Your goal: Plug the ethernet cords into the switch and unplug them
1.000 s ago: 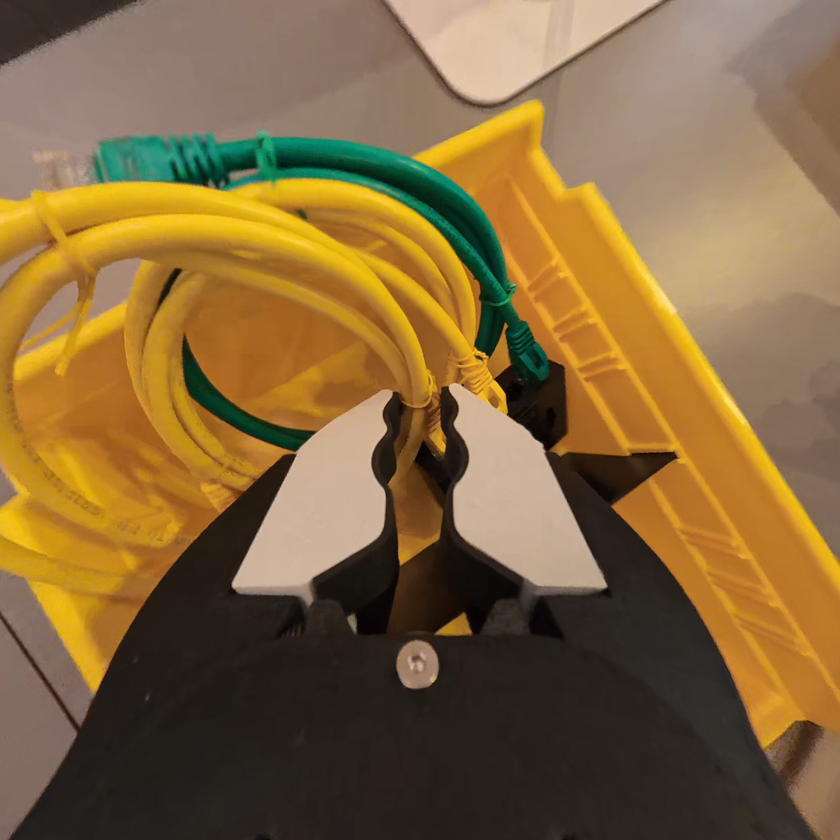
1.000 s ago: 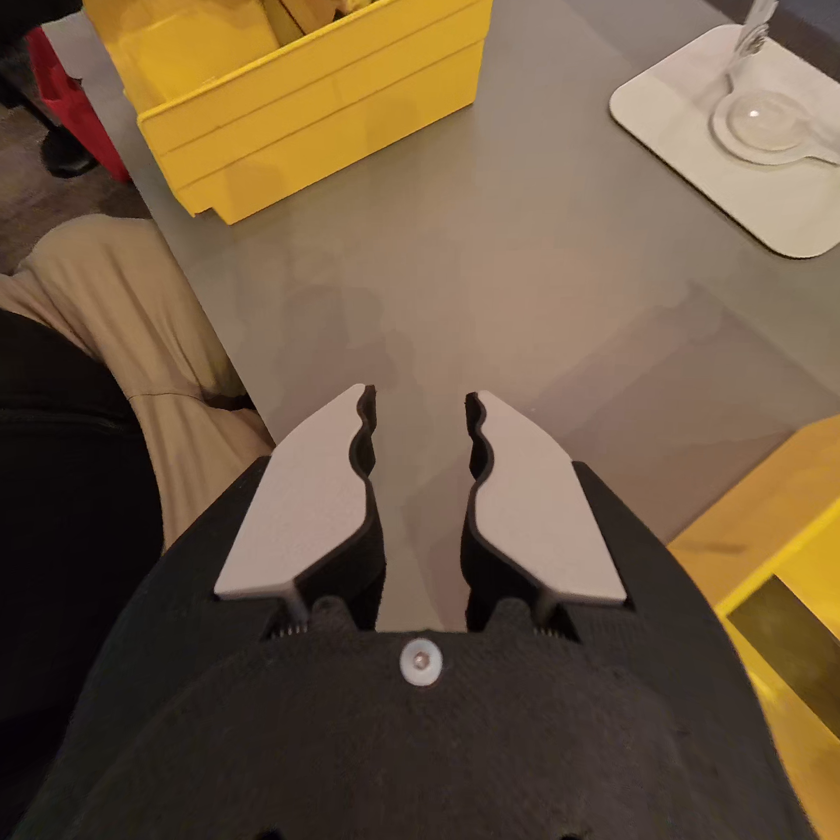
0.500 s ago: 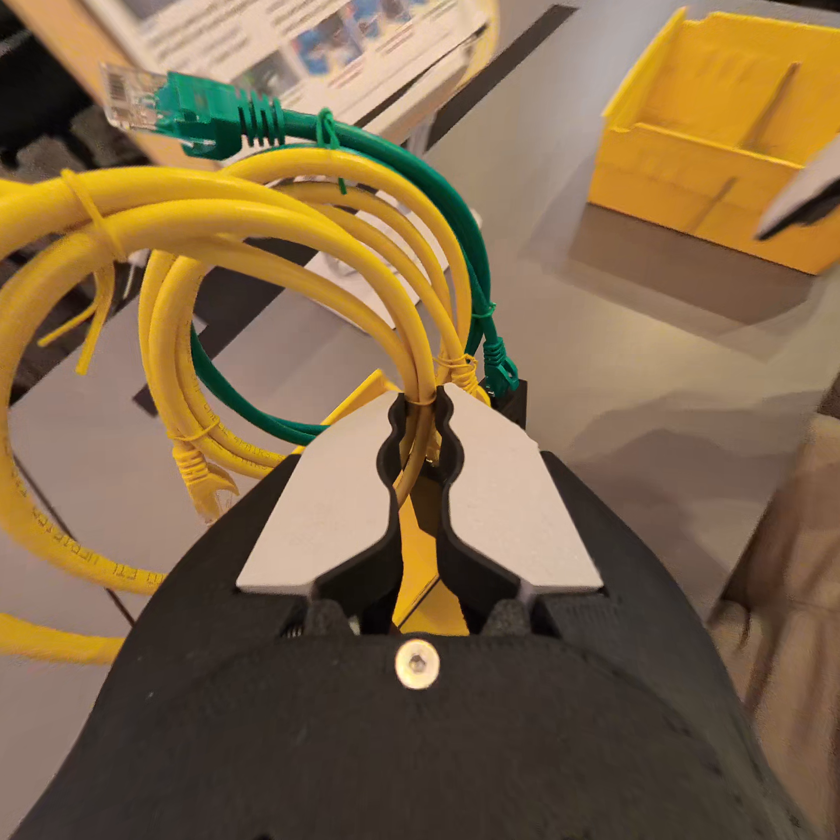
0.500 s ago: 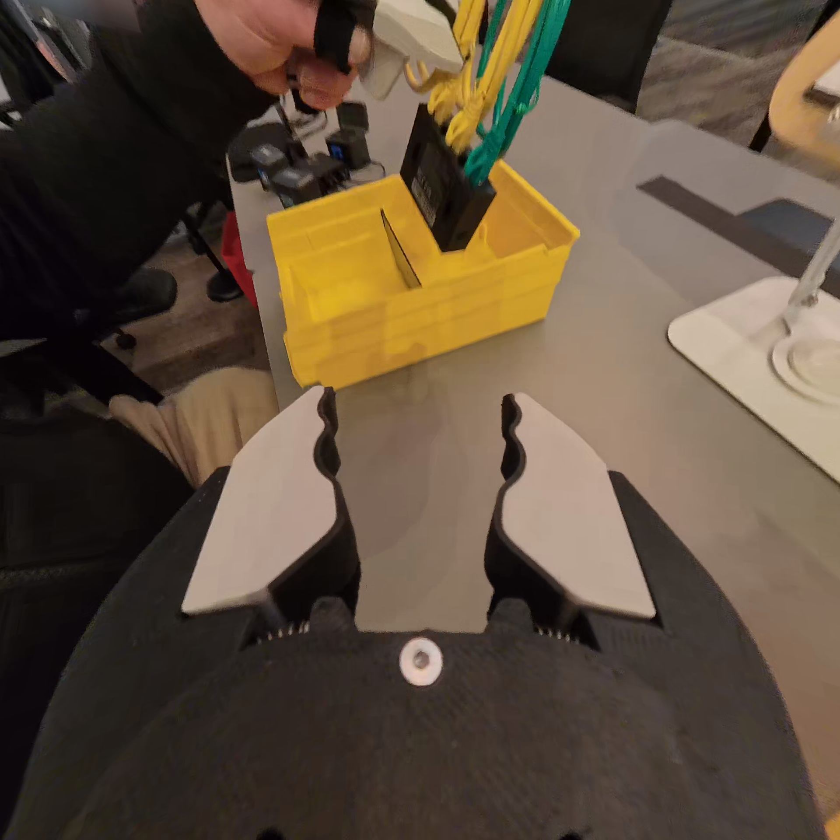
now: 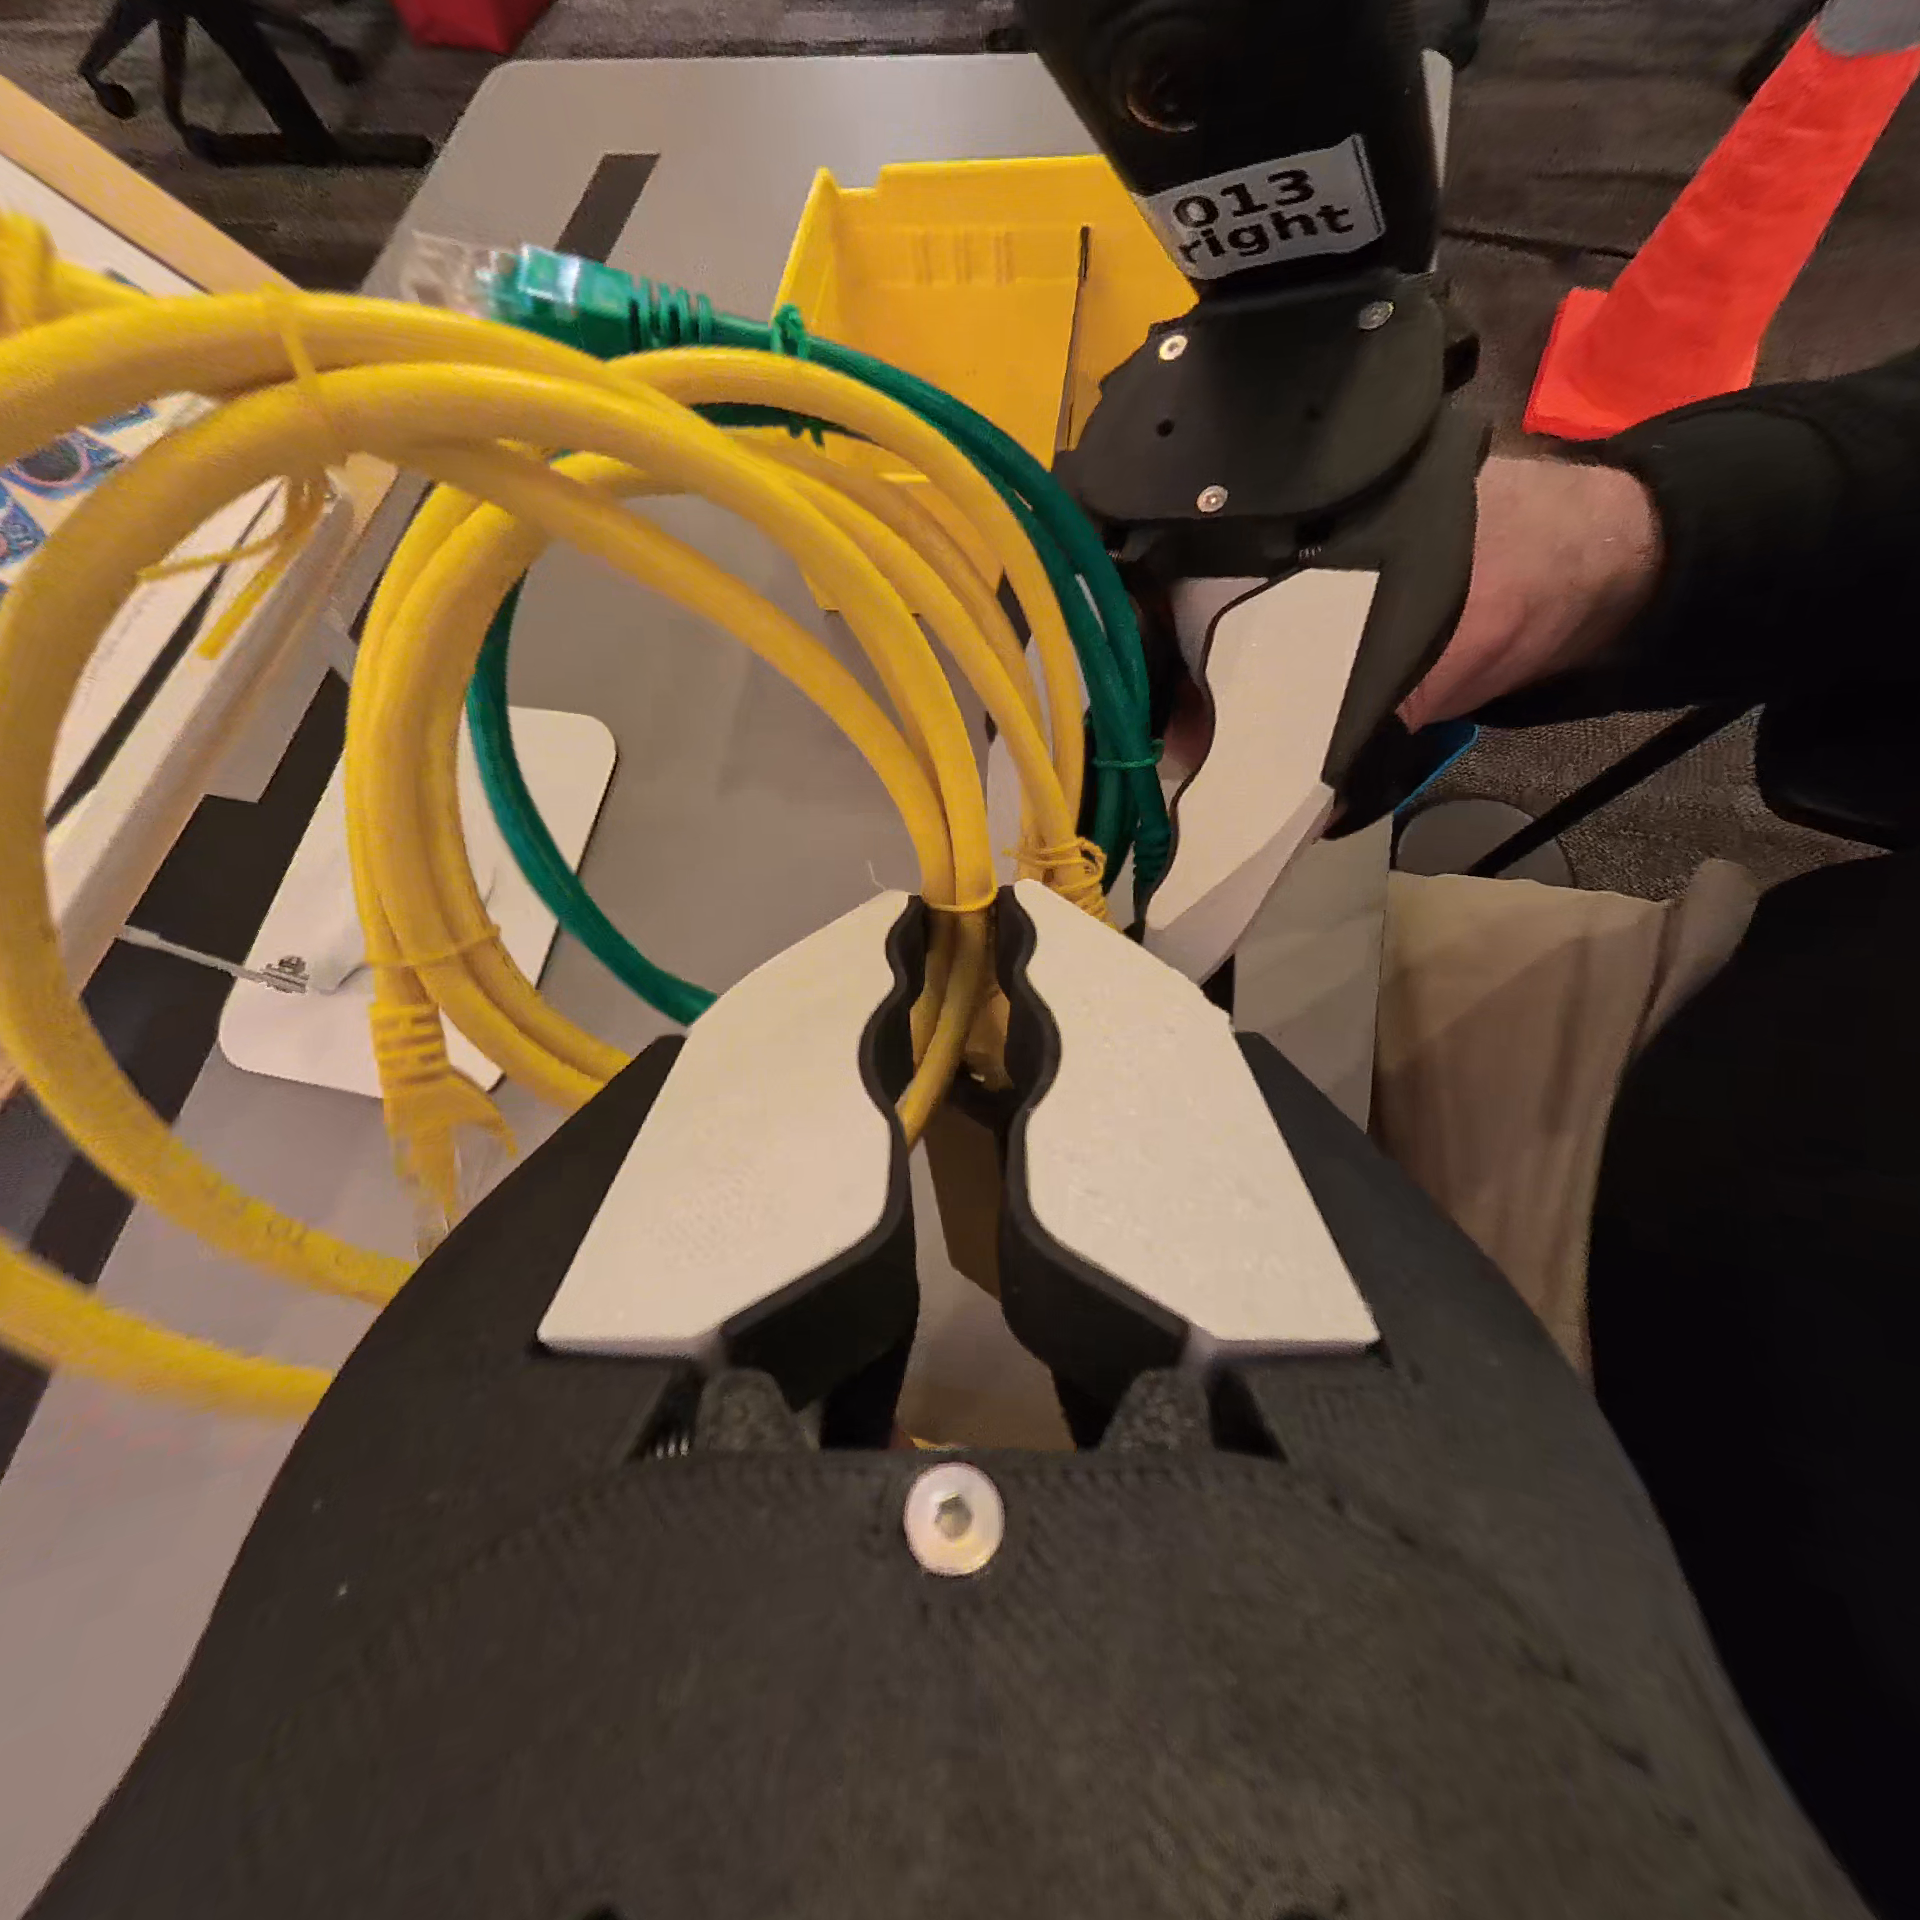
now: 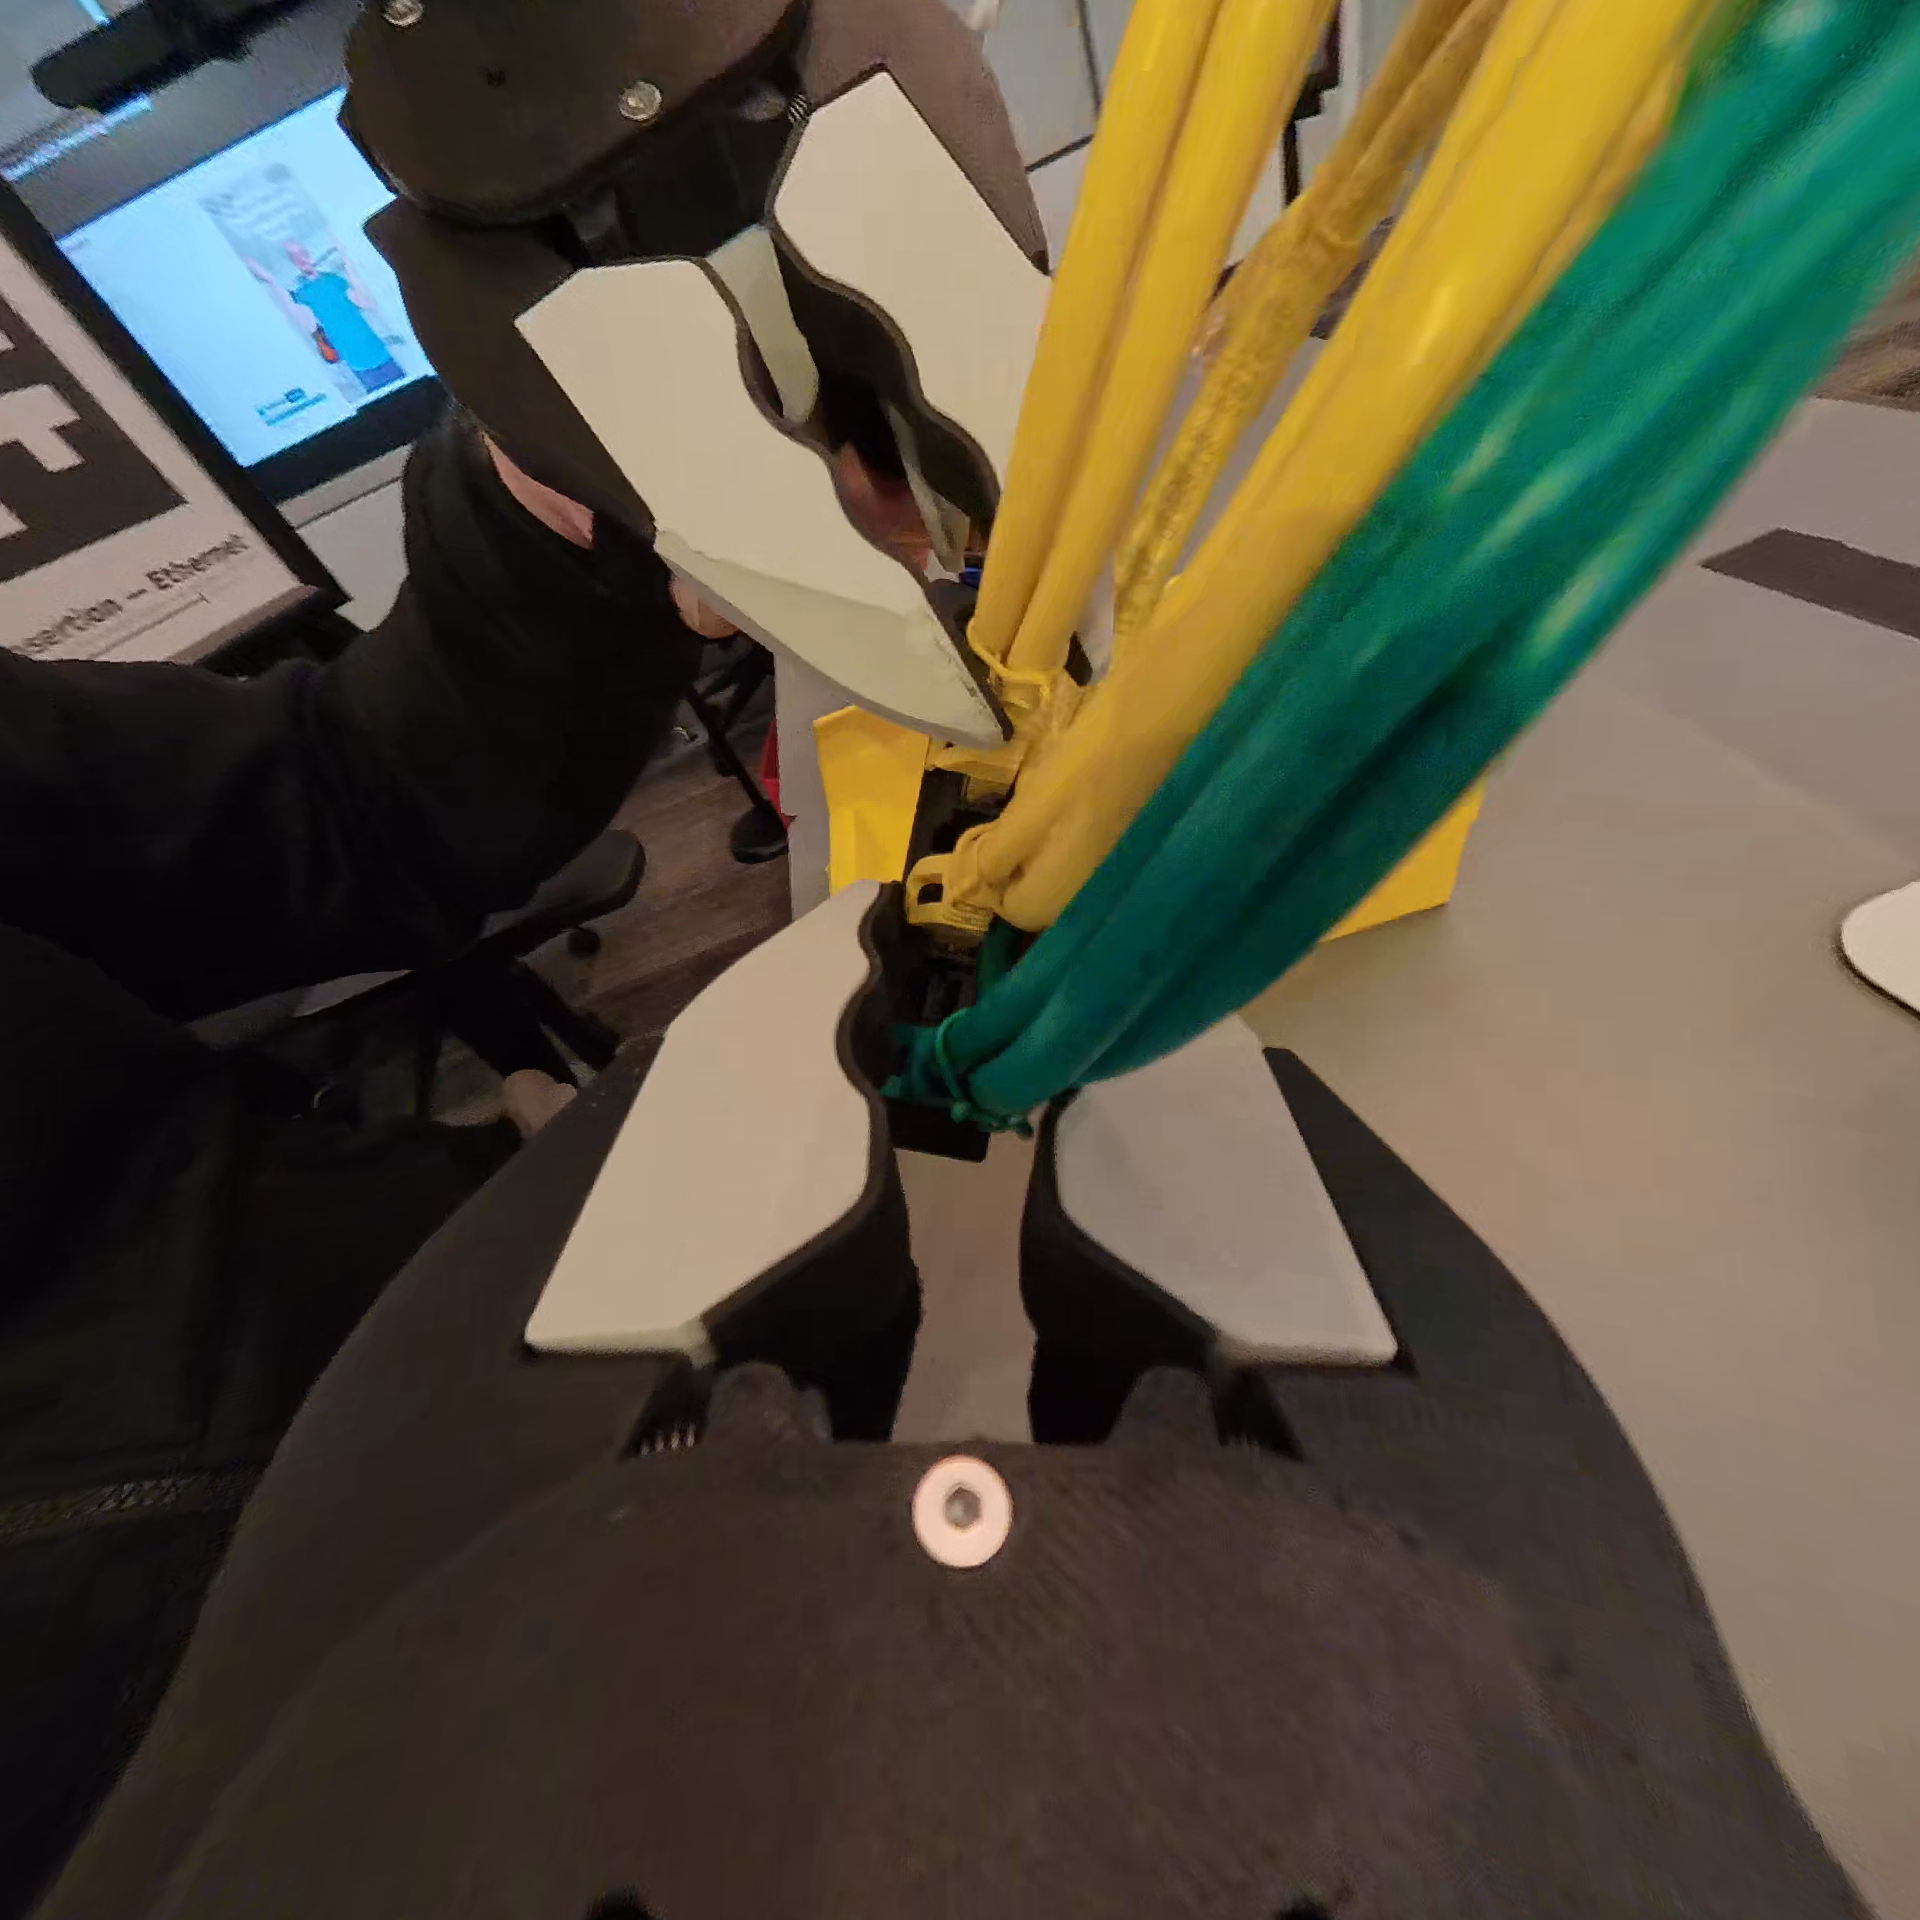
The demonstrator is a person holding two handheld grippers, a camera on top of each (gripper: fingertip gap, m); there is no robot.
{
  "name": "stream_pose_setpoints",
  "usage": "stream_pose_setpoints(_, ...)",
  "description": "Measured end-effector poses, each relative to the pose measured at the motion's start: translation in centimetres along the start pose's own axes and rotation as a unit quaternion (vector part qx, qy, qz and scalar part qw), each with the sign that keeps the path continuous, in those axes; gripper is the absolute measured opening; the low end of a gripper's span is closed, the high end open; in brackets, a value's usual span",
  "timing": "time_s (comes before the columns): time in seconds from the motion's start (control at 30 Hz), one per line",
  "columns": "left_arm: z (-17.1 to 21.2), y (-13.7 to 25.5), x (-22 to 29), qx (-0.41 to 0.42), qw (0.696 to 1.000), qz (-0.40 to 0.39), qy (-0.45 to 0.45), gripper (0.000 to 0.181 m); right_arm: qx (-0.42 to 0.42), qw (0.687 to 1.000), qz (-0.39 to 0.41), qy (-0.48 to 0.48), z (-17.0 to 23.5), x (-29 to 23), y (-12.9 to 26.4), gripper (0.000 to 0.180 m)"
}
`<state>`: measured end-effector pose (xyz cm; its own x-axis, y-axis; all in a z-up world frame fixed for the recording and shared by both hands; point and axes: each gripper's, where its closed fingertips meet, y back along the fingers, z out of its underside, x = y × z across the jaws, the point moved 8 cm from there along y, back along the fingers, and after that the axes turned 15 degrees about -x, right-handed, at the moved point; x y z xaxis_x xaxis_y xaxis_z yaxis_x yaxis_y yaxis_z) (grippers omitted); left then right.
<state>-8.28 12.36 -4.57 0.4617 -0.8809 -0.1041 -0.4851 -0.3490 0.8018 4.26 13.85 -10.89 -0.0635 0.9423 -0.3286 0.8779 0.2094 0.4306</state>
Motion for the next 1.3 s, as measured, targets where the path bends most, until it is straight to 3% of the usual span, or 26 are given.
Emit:
stream_pose_setpoints(0.03,-0.1,-0.3,-0.1,-0.002,1.000,0.001,-0.001,0.013,0.000,1.000,0.006,-0.003,0.2,0.1,0.0,0.021)
stream_pose_setpoints(0.13,-0.4,-0.7,-0.9,0.024,1.000,0.002,0.011,0.016,0.038,0.999,-0.011,-0.029,0.5,0.8,0.7,0.020)
stream_pose_setpoints(0.23,-0.3,0.4,-1.6,0.080,0.996,-0.013,0.046,0.048,0.074,0.996,-0.029,-0.049,0.8,1.5,1.5,0.019)
stream_pose_setpoints(0.37,1.5,2.1,-1.7,0.126,0.986,-0.052,0.096,0.067,0.126,0.989,-0.038,-0.063,1.0,2.0,2.8,0.019)
stream_pose_setpoints(0.53,4.5,-0.1,-0.1,0.178,0.958,0.061,0.219,0.084,0.200,0.975,-0.065,-0.071,0.5,1.9,4.2,0.019)
stream_pose_setpoints(0.63,4.3,-2.2,1.4,0.239,0.920,0.166,0.262,0.083,0.212,0.971,-0.080,-0.072,0.1,1.4,4.1,0.019)
stream_pose_setpoints(0.87,3.9,-3.8,2.7,0.307,0.879,0.248,0.267,0.036,0.247,0.960,-0.095,-0.089,0.4,0.2,1.6,0.019)
stream_pose_setpoints(1.07,4.9,-3.7,2.3,0.320,0.864,0.270,0.280,0.031,0.234,0.962,-0.101,-0.095,0.6,0.5,0.8,0.023)
stream_pose_setpoints(1.13,5.1,-3.2,2.2,0.328,0.863,0.269,0.273,0.030,0.225,0.960,-0.137,-0.092,0.8,0.6,0.8,0.033)
stream_pose_setpoints(1.2,5.2,-3.2,2.3,0.321,0.867,0.271,0.268,0.030,0.205,0.960,-0.162,-0.103,1.3,1.1,1.0,0.023)
stream_pose_setpoints(1.3,5.3,-3.7,2.4,0.322,0.861,0.281,0.275,0.030,0.182,0.964,-0.160,-0.106,1.9,1.2,1.3,0.025)
